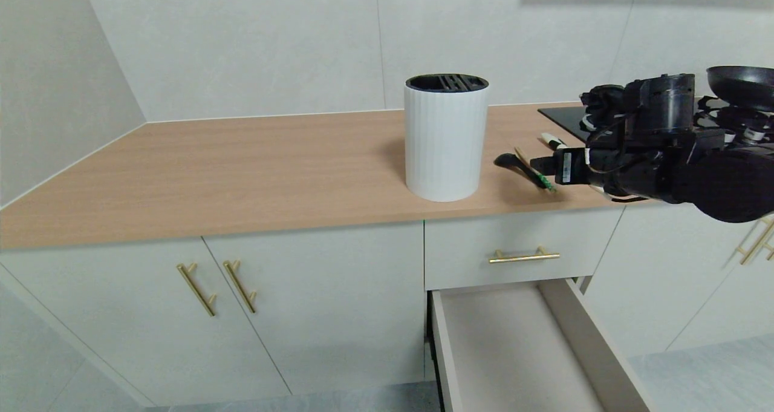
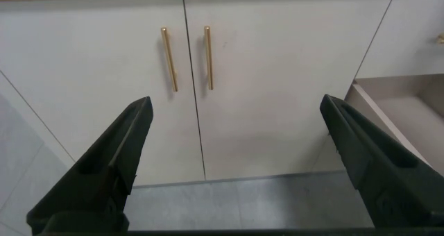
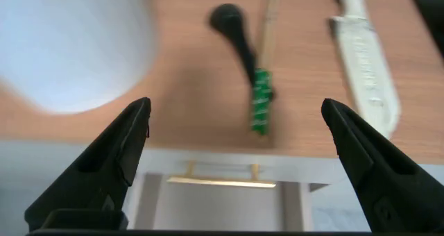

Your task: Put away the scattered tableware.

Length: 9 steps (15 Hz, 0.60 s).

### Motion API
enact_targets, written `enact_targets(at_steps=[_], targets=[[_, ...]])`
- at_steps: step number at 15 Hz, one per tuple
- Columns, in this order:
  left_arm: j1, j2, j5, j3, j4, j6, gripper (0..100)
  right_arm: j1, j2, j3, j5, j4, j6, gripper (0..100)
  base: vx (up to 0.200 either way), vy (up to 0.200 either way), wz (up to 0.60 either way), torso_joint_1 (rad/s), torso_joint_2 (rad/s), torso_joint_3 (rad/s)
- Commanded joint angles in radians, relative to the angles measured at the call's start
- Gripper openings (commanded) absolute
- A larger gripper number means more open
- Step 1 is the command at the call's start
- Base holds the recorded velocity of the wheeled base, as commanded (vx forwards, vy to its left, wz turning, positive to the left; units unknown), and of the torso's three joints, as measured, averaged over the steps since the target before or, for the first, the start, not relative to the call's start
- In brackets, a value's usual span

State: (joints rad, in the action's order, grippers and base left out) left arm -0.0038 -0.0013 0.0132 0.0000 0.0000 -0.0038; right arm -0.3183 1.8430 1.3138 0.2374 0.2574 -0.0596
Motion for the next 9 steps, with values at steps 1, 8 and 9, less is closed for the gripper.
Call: enact_targets(at_steps=[1,8,9], targets=[[-0.001,0.001,0.001,0.0,0.0,-0.001,100,0.005,0.068,0.041,0.019,-0.003,-0.016,100,0.0,0.0,0.0,0.0,0.0,0.0],[0.001,0.001,0.001,0.0,0.0,-0.001,100,0.035,0.147,0.088,0.043,-0.046,-0.016,100,0.0,0.0,0.0,0.0,0.0,0.0],[0.001,0.001,0.001,0.0,0.0,-0.001,100,0.036,0.154,0.091,0.043,-0.046,-0.016,100,0.0,0.0,0.0,0.0,0.0,0.0]])
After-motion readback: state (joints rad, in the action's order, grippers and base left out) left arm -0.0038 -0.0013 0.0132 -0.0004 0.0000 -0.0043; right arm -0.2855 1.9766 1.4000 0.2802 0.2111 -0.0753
